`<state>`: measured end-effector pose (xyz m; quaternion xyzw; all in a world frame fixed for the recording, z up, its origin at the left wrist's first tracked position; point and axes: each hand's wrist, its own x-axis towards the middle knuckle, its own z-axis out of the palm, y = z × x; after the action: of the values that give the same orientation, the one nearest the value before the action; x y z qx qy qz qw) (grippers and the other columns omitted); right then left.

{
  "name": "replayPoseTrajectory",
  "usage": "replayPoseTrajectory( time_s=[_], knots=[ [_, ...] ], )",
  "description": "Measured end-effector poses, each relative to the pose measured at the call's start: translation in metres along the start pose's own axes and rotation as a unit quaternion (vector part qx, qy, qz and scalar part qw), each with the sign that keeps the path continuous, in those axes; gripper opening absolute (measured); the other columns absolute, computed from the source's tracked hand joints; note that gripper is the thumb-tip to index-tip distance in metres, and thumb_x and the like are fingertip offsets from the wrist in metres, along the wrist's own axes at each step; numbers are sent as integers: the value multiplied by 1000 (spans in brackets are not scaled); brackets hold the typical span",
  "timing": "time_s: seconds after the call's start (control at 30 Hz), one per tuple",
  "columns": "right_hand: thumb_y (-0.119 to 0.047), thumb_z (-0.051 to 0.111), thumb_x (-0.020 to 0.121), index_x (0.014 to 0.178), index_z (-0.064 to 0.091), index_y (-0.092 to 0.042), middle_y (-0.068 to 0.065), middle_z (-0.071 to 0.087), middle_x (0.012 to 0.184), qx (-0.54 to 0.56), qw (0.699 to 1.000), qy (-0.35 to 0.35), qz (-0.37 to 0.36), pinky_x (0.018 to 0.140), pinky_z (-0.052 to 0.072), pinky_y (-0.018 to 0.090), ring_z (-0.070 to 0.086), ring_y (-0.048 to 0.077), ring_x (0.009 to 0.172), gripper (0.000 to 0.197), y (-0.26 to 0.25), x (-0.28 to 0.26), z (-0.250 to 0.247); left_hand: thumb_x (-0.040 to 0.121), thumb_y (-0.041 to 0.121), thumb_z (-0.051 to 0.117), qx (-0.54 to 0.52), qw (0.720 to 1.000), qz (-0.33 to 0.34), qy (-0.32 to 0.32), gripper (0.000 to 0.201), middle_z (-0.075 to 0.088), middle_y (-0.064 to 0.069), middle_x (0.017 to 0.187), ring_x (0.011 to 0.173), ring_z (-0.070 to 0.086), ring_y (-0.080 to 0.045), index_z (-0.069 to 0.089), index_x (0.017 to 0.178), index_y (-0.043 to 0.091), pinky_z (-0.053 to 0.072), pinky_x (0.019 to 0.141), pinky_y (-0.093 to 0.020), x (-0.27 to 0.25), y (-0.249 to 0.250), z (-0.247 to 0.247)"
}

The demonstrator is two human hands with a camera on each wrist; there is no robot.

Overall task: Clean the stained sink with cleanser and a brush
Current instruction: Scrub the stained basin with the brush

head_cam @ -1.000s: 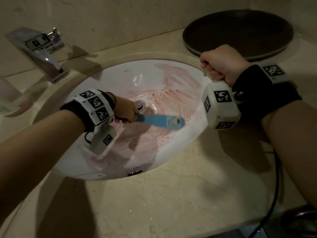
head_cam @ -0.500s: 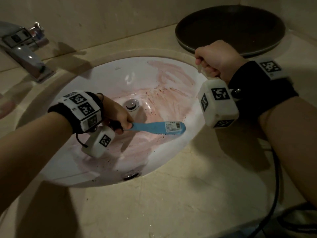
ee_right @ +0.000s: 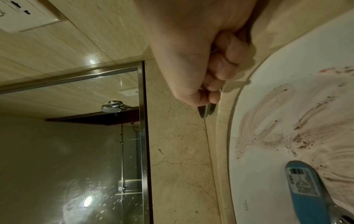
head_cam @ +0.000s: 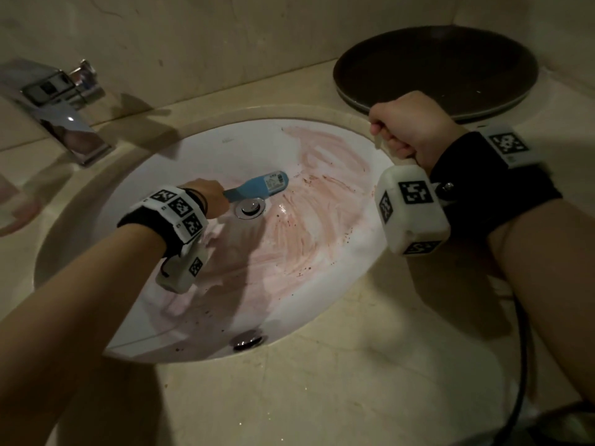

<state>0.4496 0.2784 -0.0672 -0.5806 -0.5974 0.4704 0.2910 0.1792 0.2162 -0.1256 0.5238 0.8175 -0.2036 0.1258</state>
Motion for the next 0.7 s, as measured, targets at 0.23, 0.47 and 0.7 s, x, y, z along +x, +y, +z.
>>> replayPoseTrajectory(
  time_s=[0.23,0.47,0.7],
  knots=[
    [-13,47,82,59,50,-13,0,34,51,5,1000,1,-1,31,17,14,24,7,28,23,0,3,1,100,22,35,-40,997,12,71,35,55,-16,127,114,51,-31,54,125,7,40,94,-32,-2,-22,-9],
    [-14,48,81,60,51,-14,-1,35,51,-5,1000,9,-5,32,18,15,25,9,33,22,2,5,1,101,23,32,31,999,-18,30,35,54,-14,127,114,53,-29,53,125,9,41,93,-32,4,-31,-7],
    [-13,48,81,59,51,-13,0,36,52,-8,1000,8,-9,31,17,14,25,10,34,22,2,5,0,100,22,33,31,999,-1,33,36,55,-14,126,115,53,-29,54,125,7,41,95,-33,12,-10,-8]
  ],
)
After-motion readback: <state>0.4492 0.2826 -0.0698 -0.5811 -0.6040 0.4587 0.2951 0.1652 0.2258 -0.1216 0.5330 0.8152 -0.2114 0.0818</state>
